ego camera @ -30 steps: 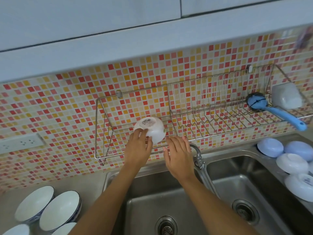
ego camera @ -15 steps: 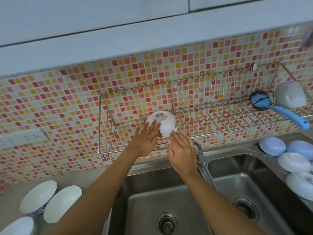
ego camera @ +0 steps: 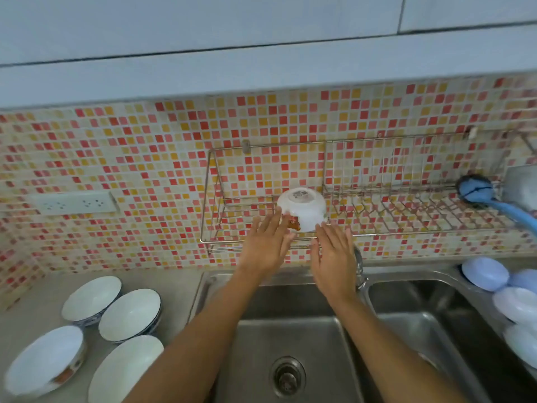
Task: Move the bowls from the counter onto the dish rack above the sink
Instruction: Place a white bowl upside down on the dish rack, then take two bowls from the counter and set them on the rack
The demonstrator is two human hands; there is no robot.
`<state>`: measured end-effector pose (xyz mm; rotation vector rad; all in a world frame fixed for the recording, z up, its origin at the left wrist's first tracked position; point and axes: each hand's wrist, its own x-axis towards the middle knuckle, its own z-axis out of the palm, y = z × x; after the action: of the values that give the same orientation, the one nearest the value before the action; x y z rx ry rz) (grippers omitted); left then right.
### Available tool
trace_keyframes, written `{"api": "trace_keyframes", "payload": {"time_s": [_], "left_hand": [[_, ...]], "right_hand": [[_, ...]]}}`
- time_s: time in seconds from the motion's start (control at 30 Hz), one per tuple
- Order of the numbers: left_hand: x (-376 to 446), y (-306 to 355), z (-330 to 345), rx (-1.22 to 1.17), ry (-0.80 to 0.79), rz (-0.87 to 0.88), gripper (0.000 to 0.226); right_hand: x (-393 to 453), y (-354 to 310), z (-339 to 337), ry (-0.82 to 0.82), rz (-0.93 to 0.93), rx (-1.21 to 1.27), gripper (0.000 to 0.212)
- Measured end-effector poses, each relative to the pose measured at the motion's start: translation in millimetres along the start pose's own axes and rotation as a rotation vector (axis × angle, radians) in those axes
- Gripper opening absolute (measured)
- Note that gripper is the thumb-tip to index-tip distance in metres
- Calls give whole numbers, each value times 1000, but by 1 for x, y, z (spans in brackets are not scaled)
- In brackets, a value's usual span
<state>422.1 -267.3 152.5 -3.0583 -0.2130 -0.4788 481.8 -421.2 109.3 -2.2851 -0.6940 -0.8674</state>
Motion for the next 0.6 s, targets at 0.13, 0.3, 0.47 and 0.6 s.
{"api": "trace_keyframes", "payload": {"time_s": [0.13, 0.3, 0.47, 0.6], "left_hand": [[-51, -22, 14, 31, 75, -28, 60], [-129, -74, 27, 11, 13, -174, 63], [-234, -154, 25, 48, -101, -495, 70], [-328, -225, 23, 51, -174, -768, 75]], "right_hand": [[-22, -23, 7, -85, 39, 24, 58], [-70, -88, 40, -269, -155, 230, 67], [-116, -178, 84, -567, -248, 371, 58], [-150, -265, 105, -804, -336, 397, 57]]}}
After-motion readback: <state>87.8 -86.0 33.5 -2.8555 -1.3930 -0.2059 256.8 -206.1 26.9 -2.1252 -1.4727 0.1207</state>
